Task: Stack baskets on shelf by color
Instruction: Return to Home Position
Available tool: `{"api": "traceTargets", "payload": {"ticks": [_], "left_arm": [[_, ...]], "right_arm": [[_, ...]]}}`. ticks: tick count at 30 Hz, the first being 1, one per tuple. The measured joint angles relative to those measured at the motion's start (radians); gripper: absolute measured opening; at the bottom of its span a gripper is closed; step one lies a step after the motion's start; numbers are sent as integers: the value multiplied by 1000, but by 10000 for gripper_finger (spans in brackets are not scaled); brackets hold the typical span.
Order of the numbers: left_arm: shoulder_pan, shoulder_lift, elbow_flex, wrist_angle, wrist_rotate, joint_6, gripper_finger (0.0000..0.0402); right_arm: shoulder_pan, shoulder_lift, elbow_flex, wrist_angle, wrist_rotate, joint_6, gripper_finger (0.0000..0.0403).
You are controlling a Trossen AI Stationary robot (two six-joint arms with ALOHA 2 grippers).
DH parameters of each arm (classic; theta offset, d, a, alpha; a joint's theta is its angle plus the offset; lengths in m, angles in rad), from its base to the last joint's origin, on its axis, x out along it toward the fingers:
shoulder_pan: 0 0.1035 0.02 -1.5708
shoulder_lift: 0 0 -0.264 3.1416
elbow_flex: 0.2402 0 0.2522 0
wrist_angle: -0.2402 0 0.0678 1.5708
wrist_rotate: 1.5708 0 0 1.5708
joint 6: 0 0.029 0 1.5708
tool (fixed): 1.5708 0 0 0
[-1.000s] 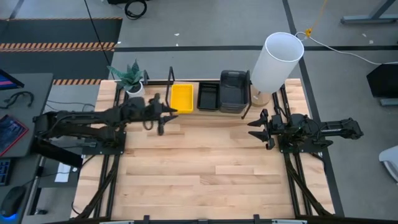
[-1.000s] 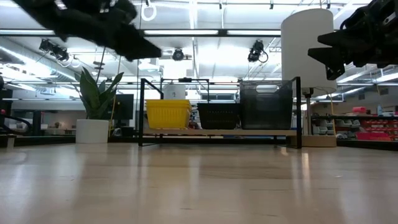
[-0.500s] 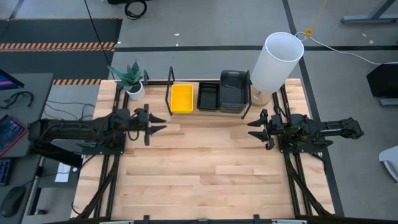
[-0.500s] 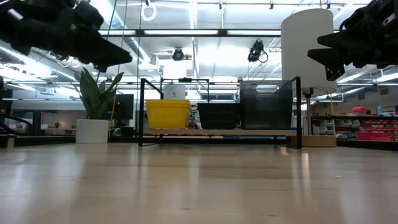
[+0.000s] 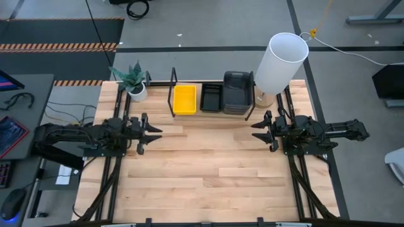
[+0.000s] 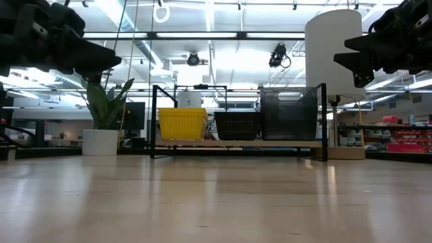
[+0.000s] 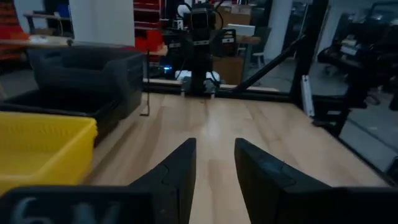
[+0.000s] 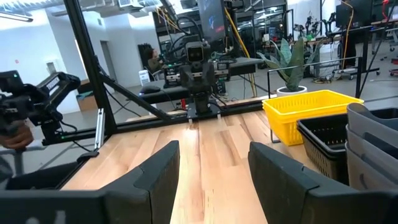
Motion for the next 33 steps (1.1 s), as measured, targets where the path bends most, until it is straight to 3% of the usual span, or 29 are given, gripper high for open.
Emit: {"api": "traceTargets", "payload": {"ticks": [11,33], "left_arm": [[-22,-14,-25,5,0,-345,117],[-21,-14,-25,5,0,-334,117]], "right_arm": [[0,0,0,0,0,0,197],[0,0,0,0,0,0,197]]}}
